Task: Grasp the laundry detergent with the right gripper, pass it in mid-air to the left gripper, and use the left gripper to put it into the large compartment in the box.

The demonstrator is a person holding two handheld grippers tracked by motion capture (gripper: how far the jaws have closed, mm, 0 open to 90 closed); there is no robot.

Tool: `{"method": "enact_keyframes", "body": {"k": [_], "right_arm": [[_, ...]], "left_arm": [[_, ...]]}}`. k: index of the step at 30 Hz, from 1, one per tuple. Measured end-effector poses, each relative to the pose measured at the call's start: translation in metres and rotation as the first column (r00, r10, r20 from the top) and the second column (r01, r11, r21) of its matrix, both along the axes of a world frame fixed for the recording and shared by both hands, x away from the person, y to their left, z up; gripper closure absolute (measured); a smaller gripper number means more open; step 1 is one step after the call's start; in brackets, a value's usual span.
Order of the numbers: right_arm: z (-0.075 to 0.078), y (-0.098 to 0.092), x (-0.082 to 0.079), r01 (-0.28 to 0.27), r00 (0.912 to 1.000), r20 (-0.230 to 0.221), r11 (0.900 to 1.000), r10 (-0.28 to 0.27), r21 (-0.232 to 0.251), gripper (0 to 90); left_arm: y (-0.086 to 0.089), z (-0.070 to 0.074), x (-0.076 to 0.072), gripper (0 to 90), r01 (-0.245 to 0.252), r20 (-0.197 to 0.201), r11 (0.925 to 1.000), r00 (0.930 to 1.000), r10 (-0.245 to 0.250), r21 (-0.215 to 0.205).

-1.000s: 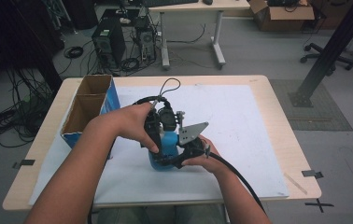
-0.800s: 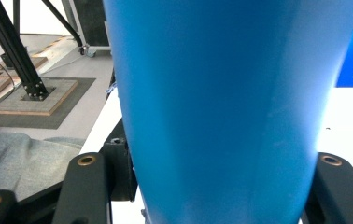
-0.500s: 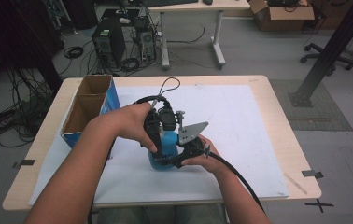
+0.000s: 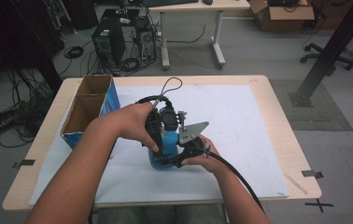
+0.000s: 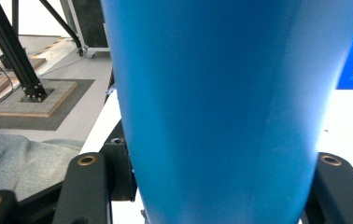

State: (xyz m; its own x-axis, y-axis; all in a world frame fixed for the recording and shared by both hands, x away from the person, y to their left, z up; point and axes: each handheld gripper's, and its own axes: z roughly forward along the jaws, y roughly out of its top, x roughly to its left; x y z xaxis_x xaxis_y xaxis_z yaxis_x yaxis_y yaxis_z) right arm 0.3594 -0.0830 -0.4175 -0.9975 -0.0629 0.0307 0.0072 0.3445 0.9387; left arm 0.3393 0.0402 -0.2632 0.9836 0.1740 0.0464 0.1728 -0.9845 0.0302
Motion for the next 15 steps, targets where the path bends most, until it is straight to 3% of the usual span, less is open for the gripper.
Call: {"method": "enact_keyframes", "body": {"k": [15], "right_arm": [[0.0006,-0.0004,-0.0008,-0.003,1.0000,0.002,1.000,0.003,0.000,42.1]], "left_arm": [[-0.0030,0.0007,-0.0008,25.8,0.000,0.001,0.9999,1.0000,0.000,-0.012]]}}
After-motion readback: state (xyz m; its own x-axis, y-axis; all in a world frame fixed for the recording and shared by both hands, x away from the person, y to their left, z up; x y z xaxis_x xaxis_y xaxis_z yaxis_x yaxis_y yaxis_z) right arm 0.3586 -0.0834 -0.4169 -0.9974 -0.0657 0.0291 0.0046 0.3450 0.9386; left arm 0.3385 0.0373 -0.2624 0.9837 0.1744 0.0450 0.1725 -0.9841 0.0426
